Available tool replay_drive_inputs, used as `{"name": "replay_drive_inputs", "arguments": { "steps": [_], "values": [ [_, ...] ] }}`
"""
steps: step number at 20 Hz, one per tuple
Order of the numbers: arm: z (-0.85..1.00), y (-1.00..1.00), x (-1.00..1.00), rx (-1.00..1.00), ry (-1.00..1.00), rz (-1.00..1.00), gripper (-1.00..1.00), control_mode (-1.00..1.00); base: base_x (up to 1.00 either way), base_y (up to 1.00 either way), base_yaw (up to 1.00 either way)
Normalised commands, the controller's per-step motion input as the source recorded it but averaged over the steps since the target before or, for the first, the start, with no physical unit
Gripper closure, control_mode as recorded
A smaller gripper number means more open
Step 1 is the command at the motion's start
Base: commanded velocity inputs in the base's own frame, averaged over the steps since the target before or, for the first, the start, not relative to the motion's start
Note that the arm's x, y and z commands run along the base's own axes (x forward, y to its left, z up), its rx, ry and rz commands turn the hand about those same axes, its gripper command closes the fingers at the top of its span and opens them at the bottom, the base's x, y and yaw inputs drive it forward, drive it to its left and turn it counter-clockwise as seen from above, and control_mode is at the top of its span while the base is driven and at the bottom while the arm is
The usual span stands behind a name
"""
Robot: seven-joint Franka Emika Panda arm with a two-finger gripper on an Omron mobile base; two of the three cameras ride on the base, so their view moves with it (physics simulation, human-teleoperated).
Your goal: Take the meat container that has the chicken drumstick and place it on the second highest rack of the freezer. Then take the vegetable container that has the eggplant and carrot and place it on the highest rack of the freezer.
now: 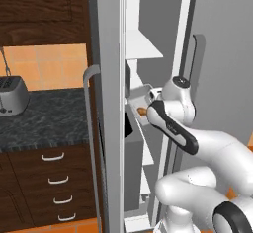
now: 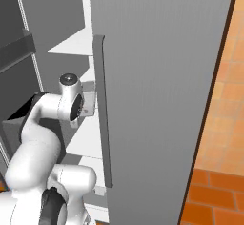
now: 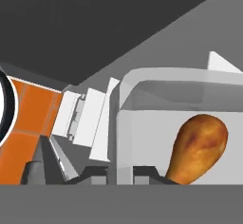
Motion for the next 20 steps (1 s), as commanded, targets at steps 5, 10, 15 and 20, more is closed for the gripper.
{"name": "replay_drive_inputs", "arguments": {
  "steps": [5,10,15,20],
  "values": [
    [0.01,0.07,0.51,0.0,0.0,0.0,1.0,-1.0,0.0,0.0,0.0],
    [0.05,0.09,0.61,0.0,0.0,0.0,1.0,-1.0,0.0,0.0,0.0],
    [0.0,0.14,0.58,-0.01,0.0,0.0,1.0,-1.0,0.0,0.0,0.0],
    [-0.02,0.14,0.55,-0.02,0.0,-0.03,1.0,-1.0,0.0,0.0,0.0]
  ]
}}
